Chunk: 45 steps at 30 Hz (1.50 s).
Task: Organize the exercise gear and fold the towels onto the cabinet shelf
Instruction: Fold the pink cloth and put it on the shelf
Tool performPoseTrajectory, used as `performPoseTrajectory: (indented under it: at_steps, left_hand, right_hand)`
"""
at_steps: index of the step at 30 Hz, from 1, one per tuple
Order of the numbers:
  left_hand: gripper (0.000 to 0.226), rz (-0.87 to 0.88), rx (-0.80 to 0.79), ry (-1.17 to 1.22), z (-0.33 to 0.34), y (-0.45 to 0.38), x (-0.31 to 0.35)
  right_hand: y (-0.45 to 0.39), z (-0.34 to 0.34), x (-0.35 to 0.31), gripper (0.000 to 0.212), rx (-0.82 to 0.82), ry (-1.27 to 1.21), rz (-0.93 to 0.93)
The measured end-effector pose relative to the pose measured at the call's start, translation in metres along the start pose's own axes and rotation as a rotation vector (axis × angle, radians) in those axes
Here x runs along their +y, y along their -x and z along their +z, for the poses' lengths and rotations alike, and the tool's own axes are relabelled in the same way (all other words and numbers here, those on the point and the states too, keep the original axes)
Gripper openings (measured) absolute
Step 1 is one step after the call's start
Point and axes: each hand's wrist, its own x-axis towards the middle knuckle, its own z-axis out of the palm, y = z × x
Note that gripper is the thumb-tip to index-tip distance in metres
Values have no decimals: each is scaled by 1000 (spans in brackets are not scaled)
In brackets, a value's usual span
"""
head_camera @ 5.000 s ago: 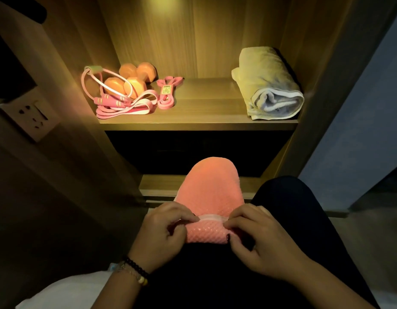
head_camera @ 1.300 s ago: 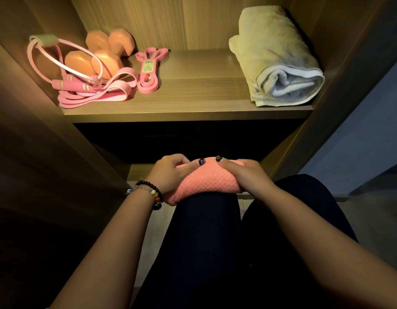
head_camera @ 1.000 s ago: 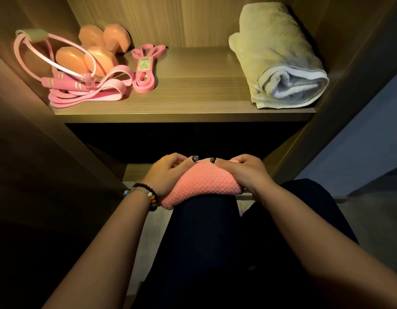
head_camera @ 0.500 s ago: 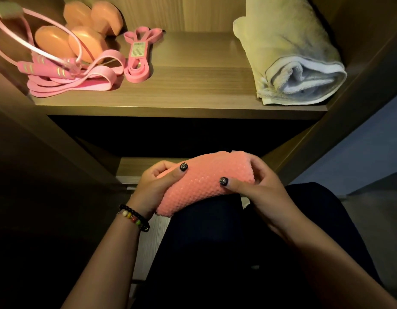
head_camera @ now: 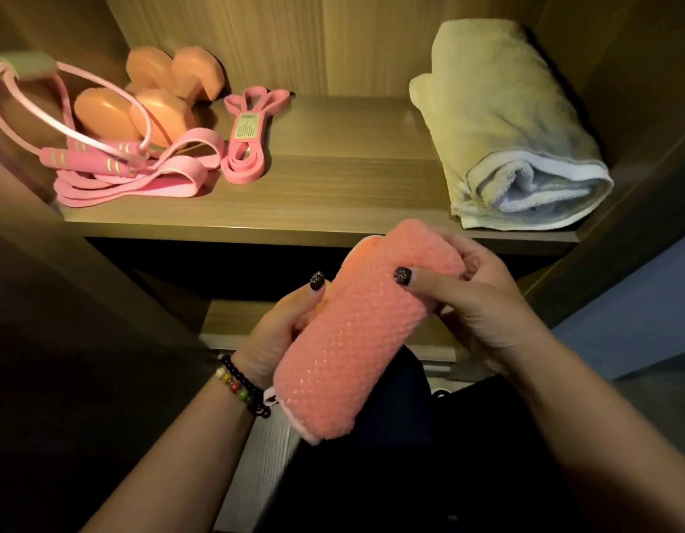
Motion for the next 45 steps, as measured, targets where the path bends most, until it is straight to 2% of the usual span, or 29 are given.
performPoseTrajectory:
  at_steps: [1, 4, 6, 10, 12, 15, 18, 21, 23, 25, 27, 29, 32, 34, 36, 38, 41, 45]
  left_hand:
    - [67, 26, 21, -53, 3, -4, 4]
    - [91, 60, 123, -213, 11, -15, 22]
    - [96, 53, 164, -312, 15, -25, 35]
    - [72, 144, 373, -420, 17, -51, 59]
    - [61, 174, 509, -314, 17, -70, 69]
    - [33, 179, 662, 15, 15, -112, 79]
    - [27, 241, 649, 262, 13, -149, 86]
    - [26, 257, 601, 309, 12, -172, 90]
    - [15, 251, 583, 278, 9, -182, 92]
    - [12, 242, 557, 229, 7, -190, 93]
    - [20, 251, 534, 200, 6, -194, 93]
    - [31, 278, 531, 186, 10, -191, 95]
    - [49, 319, 631, 157, 15, -191, 92]
    - [54, 344, 685, 95, 15, -194, 90]
    - [57, 356, 695, 17, 15, -196, 88]
    - [58, 356, 690, -12, 14, -199, 87]
    - [57, 350, 691, -41, 10, -202, 84]
    - [55, 351, 684, -58, 11, -202, 83]
  right_hand:
    - [-8, -1, -7, 55, 13, 89, -20]
    - [-32, 2, -28, 52, 48, 316, -70]
    - [-49, 5, -38, 51, 92, 434, -127]
    - [-79, 6, -44, 40, 251, 630, -245]
    - [-89, 5, -44, 33, 299, 689, -270]
    - [-102, 9, -40, 36, 269, 777, -274]
    - [-125, 14, -41, 46, 175, 993, -195]
    - [-159, 16, -49, 67, 97, 1121, -52]
    - [-182, 17, -58, 76, 70, 1164, -62]
    - [-203, 14, -69, 68, -3, 1240, -134]
    - [-222, 8, -81, 52, -62, 1401, -170]
    - [-245, 2, -86, 47, -50, 1601, -181]
    - [-279, -2, -86, 51, -55, 1720, -159]
    - [-300, -5, -85, 63, -61, 1840, -186]
    - [-315, -6, -87, 81, -39, 2072, -237]
    - [-322, -4, -89, 86, 8, 2217, -278]
    - [-330, -5, -85, 89, 41, 2270, -265]
    - [-340, -6, -78, 87, 65, 2216, -225]
